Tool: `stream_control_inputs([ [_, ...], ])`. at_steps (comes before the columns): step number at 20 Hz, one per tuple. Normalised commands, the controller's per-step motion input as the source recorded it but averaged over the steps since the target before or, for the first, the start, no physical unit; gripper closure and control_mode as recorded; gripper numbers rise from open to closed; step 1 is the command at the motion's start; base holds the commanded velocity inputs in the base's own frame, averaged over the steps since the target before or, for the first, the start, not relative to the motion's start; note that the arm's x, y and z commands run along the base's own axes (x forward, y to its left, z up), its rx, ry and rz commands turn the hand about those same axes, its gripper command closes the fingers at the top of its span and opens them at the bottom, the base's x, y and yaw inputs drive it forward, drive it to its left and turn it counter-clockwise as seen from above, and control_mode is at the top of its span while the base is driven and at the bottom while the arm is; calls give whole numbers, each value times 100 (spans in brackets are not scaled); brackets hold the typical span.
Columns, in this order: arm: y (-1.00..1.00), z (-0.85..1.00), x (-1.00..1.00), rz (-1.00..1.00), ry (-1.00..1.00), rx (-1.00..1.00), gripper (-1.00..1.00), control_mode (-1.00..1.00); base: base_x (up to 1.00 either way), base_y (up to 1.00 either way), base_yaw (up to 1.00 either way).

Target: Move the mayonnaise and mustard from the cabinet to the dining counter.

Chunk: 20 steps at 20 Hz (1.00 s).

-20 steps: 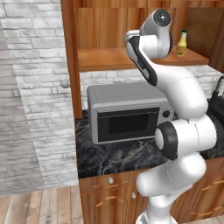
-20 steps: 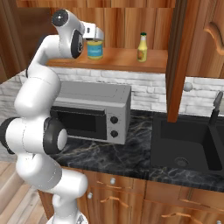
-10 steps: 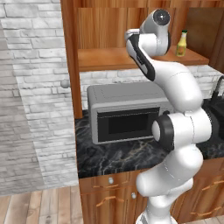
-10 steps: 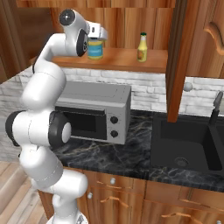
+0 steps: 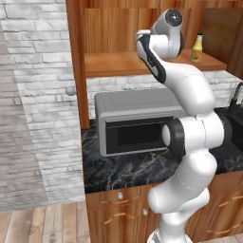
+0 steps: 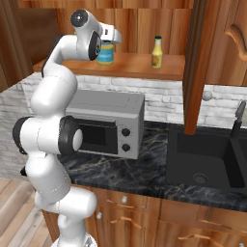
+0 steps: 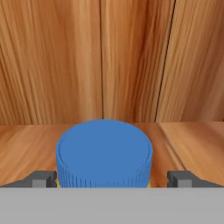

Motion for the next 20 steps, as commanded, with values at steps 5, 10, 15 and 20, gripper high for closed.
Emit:
stream_control_inputs([
  [5,0,0,20,0,1,0,-100,-100,0,0,0],
  [10,0,-2,12,0,2,0,-100,-100,0,0,0],
  [15,0,-18,0,0,-2,0,-100,-100,0,0,0],
  [20,0,-21,0,0,-10,0,-100,-100,0,0,0],
])
